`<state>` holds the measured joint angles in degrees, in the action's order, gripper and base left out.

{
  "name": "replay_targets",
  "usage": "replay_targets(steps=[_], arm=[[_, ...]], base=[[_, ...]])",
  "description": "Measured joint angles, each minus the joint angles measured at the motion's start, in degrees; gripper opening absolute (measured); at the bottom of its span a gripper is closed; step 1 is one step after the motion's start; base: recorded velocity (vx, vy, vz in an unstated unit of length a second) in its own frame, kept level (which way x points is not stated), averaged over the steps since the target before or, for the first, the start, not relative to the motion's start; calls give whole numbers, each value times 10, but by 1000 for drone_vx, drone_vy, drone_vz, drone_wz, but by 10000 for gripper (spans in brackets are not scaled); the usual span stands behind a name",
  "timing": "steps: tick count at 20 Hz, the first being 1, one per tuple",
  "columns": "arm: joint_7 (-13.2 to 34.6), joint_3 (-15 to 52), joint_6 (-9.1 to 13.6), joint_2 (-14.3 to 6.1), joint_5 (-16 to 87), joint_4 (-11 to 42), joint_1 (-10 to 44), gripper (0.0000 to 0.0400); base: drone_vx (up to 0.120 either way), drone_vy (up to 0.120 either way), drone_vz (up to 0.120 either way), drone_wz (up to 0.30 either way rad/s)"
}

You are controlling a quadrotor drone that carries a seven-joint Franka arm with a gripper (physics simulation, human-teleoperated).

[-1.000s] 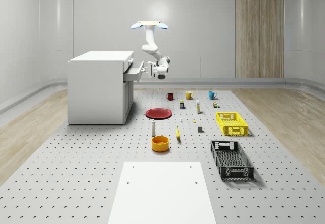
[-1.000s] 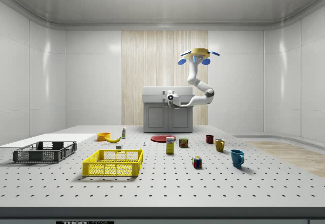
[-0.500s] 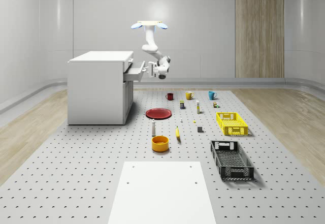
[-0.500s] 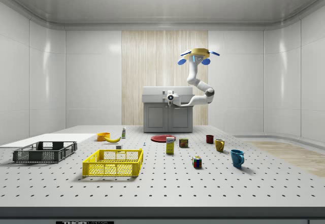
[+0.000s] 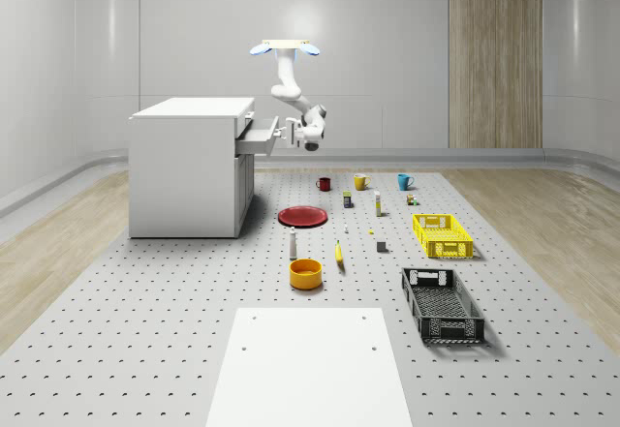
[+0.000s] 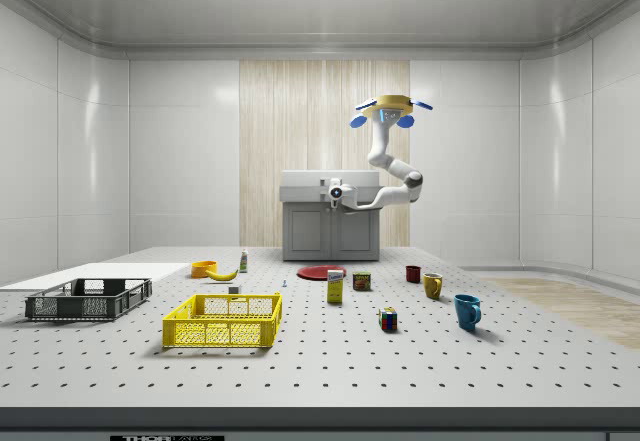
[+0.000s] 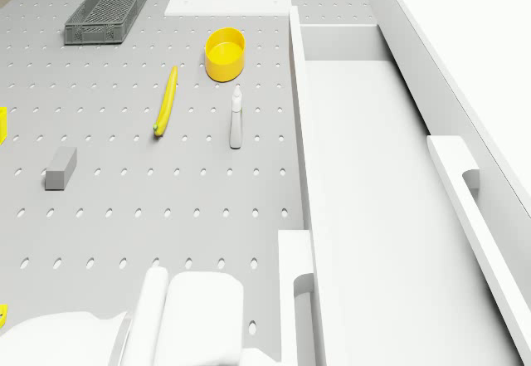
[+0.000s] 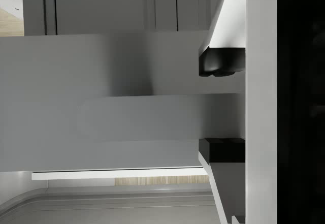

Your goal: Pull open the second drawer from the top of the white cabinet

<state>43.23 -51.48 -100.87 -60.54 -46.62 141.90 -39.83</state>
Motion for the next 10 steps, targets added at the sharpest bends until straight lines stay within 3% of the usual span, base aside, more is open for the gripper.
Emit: replay_targets(steps=[3,6,10], arm=[[-41,-10,5,8,-3,1,1,135],[-29,-14,10,4,1,-5,0,120],[-9,-24,15,-3,16,-13,-4,129]], base=[[0,0,0,0],[0,0,0,0],[0,0,0,0]])
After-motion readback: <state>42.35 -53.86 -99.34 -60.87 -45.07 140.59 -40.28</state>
